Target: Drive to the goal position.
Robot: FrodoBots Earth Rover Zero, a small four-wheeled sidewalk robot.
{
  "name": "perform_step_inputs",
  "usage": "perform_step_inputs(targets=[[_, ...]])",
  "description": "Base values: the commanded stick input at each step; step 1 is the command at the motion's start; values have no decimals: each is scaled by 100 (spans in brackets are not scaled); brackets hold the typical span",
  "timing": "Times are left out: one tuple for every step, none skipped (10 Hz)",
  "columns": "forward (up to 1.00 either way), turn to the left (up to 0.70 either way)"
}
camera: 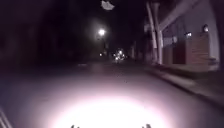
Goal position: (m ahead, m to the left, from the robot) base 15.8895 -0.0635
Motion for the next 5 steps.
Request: perform_step_inputs(targets=[[100, 0], [100, 0], [100, 0], [100, 0], [100, 0]])
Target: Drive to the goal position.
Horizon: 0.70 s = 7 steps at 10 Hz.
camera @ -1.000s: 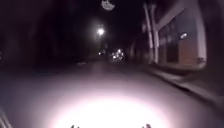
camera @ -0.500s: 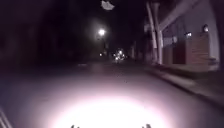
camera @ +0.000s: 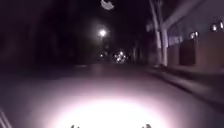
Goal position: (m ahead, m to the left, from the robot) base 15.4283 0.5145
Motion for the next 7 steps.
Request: perform_step_inputs(targets=[[100, 0], [100, 0], [100, -25], [100, -40], [100, -40], [100, -40], [100, -40]])
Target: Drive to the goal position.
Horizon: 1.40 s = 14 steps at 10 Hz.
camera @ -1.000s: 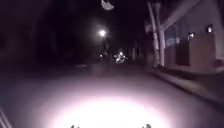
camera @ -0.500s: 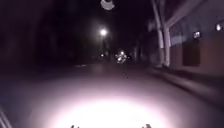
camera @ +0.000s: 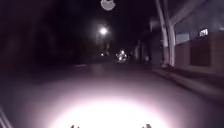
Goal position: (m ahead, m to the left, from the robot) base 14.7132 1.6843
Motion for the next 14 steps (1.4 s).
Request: perform_step_inputs(targets=[[100, -40], [100, -40], [100, -10], [100, 0], [100, 0], [100, 0], [100, 0], [100, 0], [100, 0], [100, 0], [100, 0], [100, 0], [100, 0], [100, 0]])
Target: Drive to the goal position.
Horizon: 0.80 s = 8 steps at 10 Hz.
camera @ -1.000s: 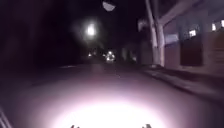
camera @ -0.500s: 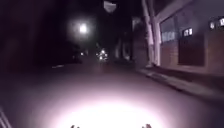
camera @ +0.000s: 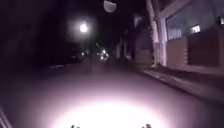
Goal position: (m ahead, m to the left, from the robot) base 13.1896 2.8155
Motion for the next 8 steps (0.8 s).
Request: perform_step_inputs(targets=[[100, 0], [100, 0], [100, 0], [100, 0], [100, 0], [100, 0], [100, 0], [100, 0]])
